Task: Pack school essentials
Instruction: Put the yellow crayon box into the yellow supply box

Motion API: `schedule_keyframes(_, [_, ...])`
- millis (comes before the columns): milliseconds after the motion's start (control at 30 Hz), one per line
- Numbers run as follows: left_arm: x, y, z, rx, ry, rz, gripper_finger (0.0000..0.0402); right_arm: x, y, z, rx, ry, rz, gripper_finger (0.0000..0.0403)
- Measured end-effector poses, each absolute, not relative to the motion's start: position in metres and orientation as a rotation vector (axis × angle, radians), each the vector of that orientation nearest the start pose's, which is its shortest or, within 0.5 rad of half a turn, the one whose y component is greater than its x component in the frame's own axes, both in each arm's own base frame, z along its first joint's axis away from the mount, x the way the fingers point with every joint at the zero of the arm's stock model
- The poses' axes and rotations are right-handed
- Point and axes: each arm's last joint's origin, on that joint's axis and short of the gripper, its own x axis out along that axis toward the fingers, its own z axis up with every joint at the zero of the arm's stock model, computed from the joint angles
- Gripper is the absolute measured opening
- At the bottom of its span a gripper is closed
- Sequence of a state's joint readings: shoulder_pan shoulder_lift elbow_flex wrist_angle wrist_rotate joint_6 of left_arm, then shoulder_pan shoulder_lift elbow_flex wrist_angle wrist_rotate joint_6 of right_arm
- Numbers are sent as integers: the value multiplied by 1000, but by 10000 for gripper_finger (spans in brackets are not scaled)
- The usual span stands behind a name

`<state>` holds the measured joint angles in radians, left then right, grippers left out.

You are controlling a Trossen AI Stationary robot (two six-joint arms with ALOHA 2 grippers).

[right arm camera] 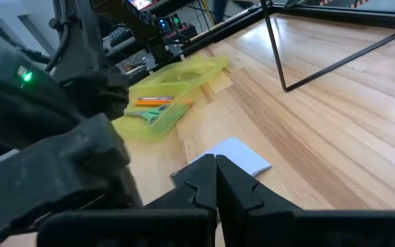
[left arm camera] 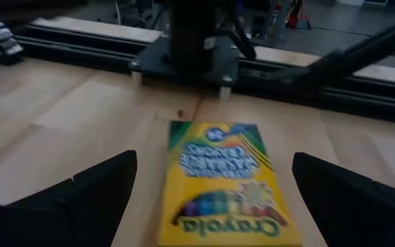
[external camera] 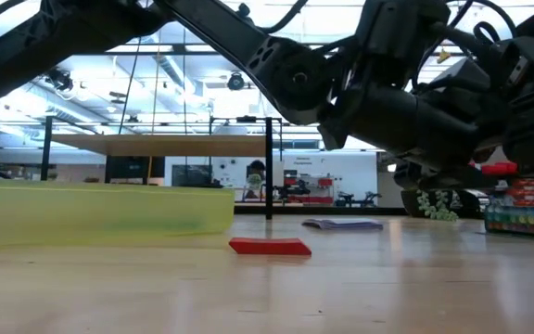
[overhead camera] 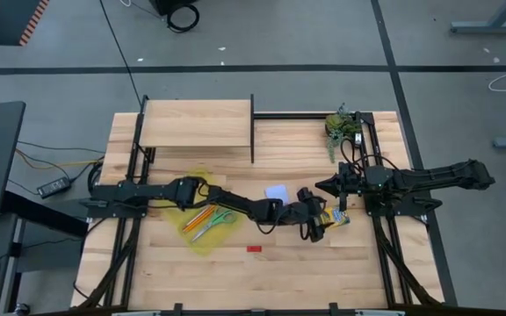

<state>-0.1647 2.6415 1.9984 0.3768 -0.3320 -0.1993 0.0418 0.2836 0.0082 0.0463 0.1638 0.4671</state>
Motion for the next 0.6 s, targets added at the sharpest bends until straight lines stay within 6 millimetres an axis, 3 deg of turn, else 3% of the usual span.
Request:
schedule_keyframes(267, [566,-98,100,-137,273,185,400,113,0,147,441,195,-172,10])
schedule_keyframes(600, [565,-96,97,-92,291,247,400,113,0,147,441,195,-172,10])
